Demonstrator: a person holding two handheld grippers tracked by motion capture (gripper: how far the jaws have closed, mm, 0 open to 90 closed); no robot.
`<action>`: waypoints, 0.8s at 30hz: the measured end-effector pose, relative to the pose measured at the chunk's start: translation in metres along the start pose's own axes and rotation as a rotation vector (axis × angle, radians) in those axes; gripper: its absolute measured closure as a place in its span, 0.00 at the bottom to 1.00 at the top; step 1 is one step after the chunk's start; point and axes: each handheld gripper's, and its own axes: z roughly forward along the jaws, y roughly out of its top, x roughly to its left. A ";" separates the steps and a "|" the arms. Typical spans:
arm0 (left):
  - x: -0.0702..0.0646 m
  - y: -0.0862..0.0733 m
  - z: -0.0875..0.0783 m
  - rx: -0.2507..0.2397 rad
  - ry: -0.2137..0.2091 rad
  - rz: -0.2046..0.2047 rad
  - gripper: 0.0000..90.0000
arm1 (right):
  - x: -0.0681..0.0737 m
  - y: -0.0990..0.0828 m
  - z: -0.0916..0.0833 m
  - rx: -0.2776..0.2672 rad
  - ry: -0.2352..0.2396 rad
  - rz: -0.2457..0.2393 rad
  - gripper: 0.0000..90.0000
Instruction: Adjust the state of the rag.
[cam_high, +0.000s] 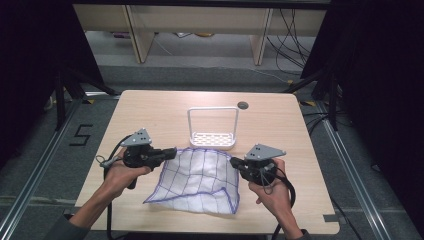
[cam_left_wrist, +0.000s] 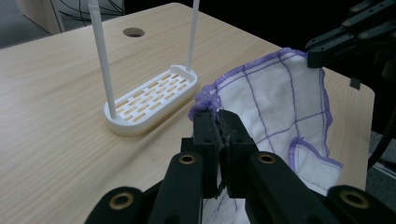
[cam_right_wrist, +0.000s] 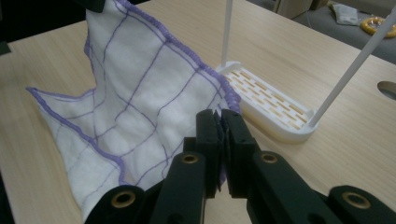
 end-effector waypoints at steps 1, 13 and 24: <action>-0.001 0.001 -0.003 -0.009 -0.011 -0.008 0.95 | 0.001 0.002 -0.003 0.001 0.002 0.014 0.96; -0.028 0.025 -0.052 -0.058 -0.063 0.011 0.95 | 0.016 0.036 -0.046 -0.068 0.025 -0.050 0.96; -0.060 0.038 -0.087 -0.130 -0.157 0.029 0.95 | 0.042 0.051 -0.104 -0.130 0.034 -0.105 0.96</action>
